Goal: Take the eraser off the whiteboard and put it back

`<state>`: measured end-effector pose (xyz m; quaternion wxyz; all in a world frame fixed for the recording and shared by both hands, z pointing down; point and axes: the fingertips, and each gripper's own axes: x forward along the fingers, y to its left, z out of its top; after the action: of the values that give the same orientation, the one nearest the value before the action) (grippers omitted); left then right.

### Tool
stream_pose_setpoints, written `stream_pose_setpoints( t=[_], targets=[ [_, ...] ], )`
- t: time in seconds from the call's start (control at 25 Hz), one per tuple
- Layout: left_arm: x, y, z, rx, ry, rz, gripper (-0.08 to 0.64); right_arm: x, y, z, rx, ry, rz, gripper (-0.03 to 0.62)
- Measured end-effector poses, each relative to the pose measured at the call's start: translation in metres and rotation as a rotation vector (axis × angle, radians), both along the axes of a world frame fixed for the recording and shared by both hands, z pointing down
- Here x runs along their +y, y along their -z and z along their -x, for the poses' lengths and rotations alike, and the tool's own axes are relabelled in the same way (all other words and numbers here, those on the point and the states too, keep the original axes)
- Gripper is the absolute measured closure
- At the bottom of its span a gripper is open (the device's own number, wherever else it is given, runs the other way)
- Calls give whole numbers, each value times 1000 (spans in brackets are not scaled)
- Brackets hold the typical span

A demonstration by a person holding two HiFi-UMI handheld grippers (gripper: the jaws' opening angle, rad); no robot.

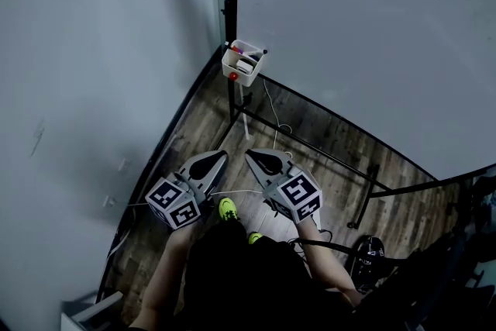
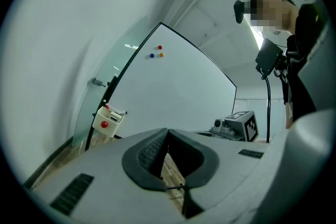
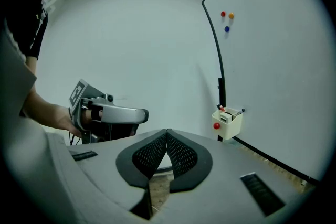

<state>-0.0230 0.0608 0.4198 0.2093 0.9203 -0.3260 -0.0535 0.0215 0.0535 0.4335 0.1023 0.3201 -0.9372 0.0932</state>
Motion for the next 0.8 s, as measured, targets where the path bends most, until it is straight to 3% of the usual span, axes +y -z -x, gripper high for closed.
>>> stream_pose_setpoints(
  t=[0.44, 0.8],
  targets=[
    [-48, 6, 25, -16, -72, -37, 548, -51, 8, 23, 54, -73, -49, 578],
    [-57, 0, 35, -4, -94, -11, 549, -77, 9, 27, 108, -114, -76, 577]
  ],
)
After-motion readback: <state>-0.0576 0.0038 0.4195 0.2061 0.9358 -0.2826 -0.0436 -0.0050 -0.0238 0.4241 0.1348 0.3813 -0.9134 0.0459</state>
